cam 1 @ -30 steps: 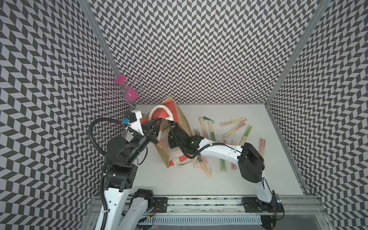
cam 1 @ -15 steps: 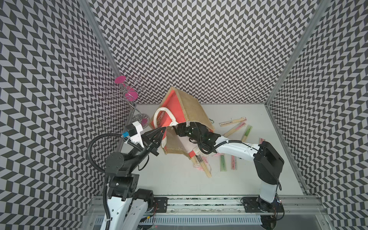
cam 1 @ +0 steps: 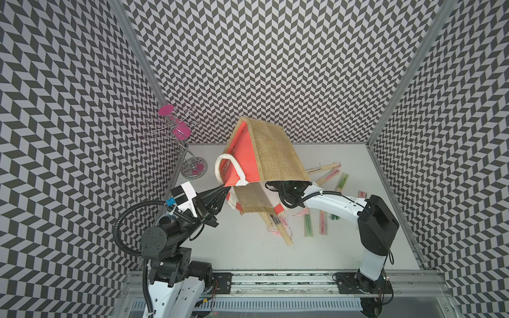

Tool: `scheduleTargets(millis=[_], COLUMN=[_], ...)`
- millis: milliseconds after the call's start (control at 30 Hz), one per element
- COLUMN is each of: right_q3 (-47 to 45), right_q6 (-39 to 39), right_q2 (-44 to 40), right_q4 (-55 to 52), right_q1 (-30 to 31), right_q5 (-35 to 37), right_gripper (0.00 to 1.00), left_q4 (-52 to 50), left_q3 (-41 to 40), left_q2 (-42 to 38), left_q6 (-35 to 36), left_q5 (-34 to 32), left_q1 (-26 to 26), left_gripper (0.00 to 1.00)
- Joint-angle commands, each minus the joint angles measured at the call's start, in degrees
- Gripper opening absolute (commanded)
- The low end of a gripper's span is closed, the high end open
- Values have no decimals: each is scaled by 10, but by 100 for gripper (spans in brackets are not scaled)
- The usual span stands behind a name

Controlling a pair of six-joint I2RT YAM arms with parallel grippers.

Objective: Take out the folding fans from the tote bags
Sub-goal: Pick up the folding fan from the canvas bag.

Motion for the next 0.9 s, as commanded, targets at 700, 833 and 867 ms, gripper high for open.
scheduleTargets(millis=[700, 833, 867], right_q3=[129, 85, 69], right_q6=[-59, -41, -33], right_q2=[86, 50, 42], right_q4=[-199, -196, -184], right_q1=[-38, -47, -50], right_q5=[-127, -70, -63], right_gripper=[45, 45, 45], left_q4=[2, -6, -6], left_q3=[57, 54, 53], left_q2=[61, 62, 62], left_q6=[84, 114, 116], left_q5=[-87, -122, -133], left_q1=[-5, -5, -5], left_gripper=[0, 0, 0])
